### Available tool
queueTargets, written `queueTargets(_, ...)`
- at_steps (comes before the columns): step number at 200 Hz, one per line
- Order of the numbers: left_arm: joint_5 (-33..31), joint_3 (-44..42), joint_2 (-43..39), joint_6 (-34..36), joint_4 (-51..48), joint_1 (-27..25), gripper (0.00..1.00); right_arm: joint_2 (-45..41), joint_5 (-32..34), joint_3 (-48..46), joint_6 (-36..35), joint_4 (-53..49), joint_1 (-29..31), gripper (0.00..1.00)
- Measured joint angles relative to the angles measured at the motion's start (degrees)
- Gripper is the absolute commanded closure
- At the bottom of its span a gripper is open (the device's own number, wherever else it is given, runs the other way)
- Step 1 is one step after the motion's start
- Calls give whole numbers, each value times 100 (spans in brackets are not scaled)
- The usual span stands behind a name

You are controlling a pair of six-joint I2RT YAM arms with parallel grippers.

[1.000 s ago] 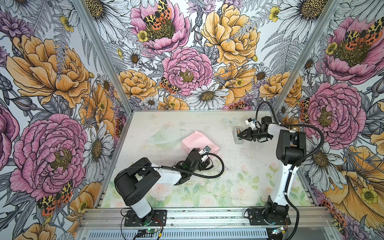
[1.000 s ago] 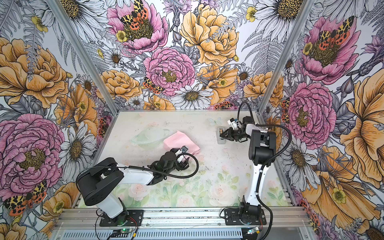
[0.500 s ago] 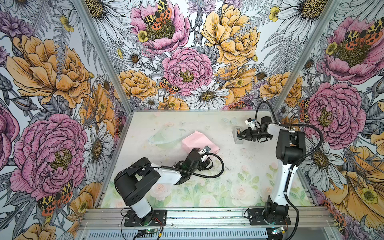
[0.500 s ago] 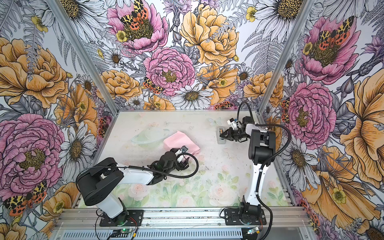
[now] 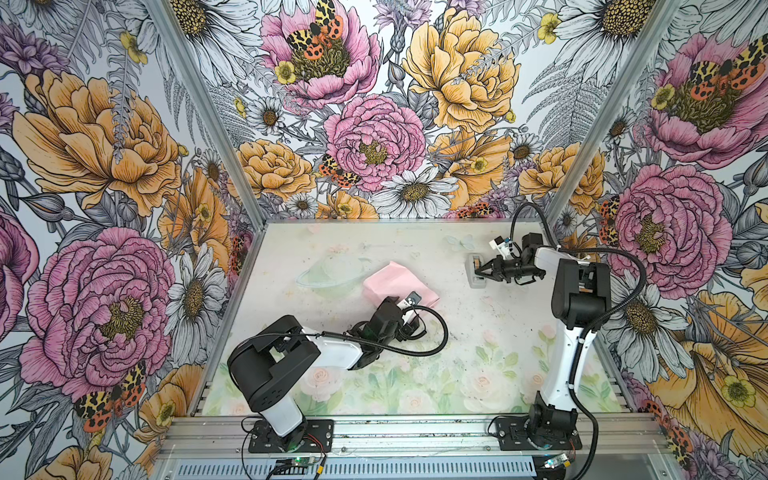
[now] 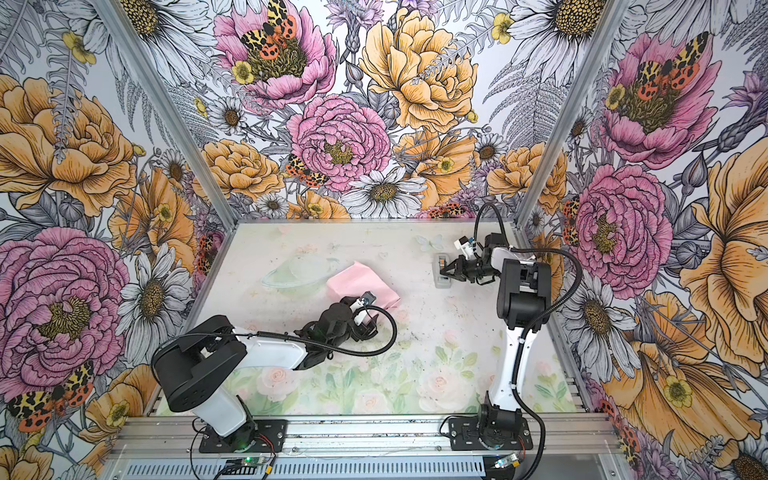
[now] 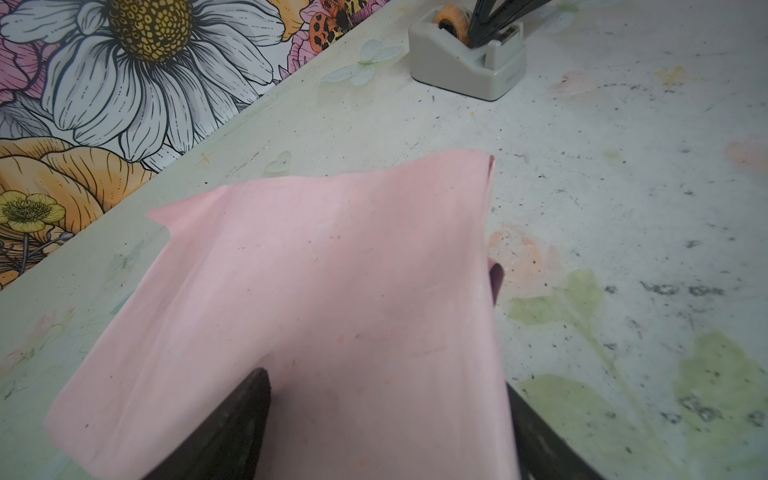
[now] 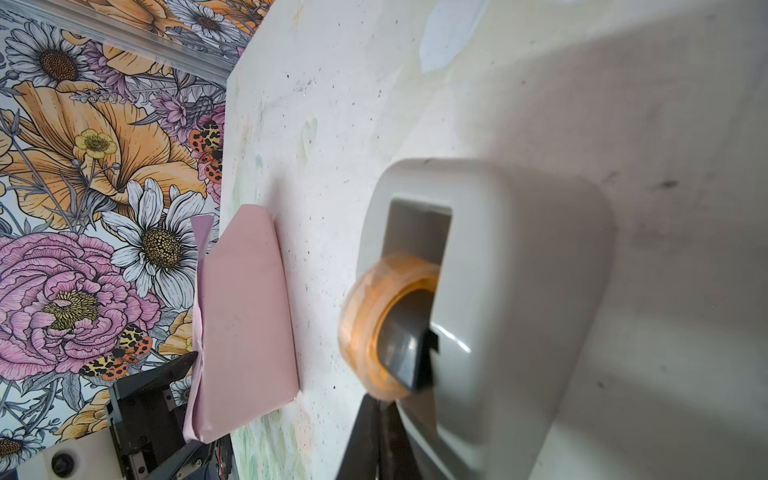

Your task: Wrap the gift box in paper

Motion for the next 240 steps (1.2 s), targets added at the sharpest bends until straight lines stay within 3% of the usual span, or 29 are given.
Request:
queueTargets(147,-2,-42,-118,0,-149,15,22,-1128,-168,-750,579,-24,-48,100)
queueTargets(240,-2,-42,-118,-2,-149,15,22,-1652,275,-2284,1222,761,-48,100)
